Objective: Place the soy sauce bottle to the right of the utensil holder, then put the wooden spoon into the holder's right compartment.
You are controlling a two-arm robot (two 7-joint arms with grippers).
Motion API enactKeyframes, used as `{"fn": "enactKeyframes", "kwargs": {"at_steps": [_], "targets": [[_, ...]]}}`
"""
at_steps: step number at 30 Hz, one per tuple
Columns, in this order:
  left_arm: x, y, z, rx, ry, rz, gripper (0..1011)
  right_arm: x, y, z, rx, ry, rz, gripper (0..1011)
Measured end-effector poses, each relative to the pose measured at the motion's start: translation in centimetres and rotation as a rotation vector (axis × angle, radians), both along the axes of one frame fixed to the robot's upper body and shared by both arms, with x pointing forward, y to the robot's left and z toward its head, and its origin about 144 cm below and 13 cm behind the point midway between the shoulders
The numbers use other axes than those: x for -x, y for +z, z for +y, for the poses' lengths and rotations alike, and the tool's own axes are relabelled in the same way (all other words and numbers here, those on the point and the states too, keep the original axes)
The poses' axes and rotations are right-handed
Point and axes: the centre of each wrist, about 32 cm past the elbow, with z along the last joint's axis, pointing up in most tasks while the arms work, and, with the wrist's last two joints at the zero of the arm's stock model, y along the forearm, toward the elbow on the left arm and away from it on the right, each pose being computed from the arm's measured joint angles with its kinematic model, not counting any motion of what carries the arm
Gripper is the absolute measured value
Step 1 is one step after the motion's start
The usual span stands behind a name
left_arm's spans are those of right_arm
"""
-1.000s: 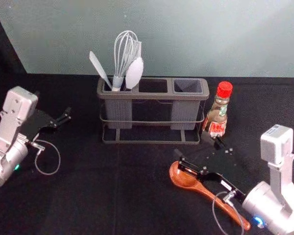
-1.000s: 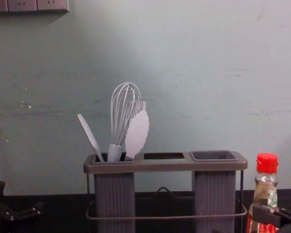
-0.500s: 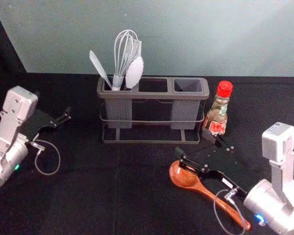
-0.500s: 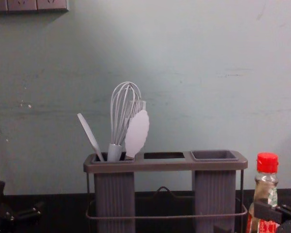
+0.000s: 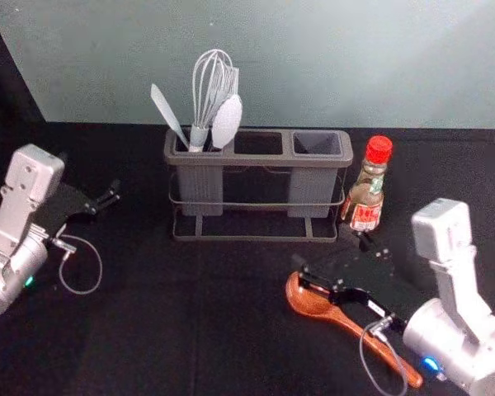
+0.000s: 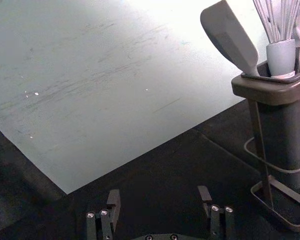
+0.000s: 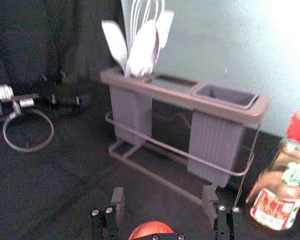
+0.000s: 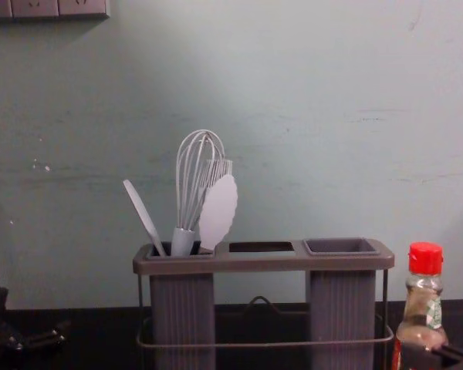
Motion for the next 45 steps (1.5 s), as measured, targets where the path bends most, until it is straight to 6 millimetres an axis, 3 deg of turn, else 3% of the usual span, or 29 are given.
{"fn": "enactKeyframes", "kwargs": {"at_steps": [10,19,30,45], "targets": [[0.0,0.0,0.0,0.000,0.000,0.000,1011,-0.8,4.2,1.8,0.163,-0.005,0.195,1000],[0.0,0.0,0.0,0.000,0.000,0.000,1011,-1.8,6.5,2.9,0.278,-0.015,0.291,1002],[0.0,0.0,0.0,0.000,0.000,0.000,1011,-4.8,6.1,3.4,0.328,0.029,0.426,1000],[0.0,0.0,0.0,0.000,0.000,0.000,1011,-5.5,5.6,4.2,0.362,0.031,0.445,1000]]}}
